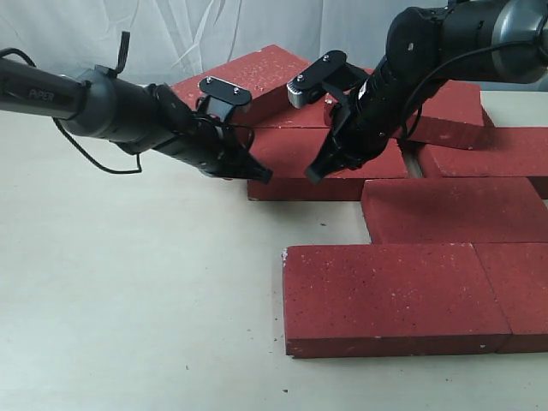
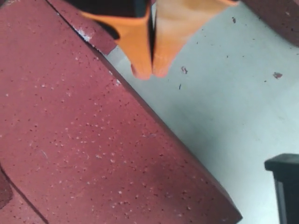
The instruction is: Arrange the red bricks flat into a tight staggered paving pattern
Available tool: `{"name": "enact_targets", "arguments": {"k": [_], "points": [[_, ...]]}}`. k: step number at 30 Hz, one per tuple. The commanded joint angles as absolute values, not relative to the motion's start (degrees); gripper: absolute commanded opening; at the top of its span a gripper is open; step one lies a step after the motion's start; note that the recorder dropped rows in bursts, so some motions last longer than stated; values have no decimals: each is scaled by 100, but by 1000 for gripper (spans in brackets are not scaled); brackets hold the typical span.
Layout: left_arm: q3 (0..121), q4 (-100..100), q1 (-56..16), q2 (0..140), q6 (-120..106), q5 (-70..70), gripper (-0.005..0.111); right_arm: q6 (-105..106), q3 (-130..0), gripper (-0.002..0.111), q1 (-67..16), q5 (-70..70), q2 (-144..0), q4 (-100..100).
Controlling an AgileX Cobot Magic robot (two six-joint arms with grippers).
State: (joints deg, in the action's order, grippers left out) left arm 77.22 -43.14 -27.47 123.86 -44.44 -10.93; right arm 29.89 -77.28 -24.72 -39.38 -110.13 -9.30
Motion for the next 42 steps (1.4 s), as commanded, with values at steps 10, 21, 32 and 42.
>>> {"name": "enact_targets", "arguments": {"k": [10, 21, 32, 42], "points": [[7828, -4427, -2923, 12465, -4522, -606, 0, 2988, -7743, -1, -2464, -3885, -10948, -952], [7828, -4577, -3001, 12474, -4522, -630, 0, 2988, -7743, -1, -2464, -3907, -10948, -907], [7828, -4494, -3312, 12474, -4501, -136, 0, 2988, -7743, -1, -2464, -3916, -10948, -796], [8189, -4792, -3326, 12832, -4500, -683, 0, 2988, -7743, -1, -2464, -3934, -10948, -757]]}}
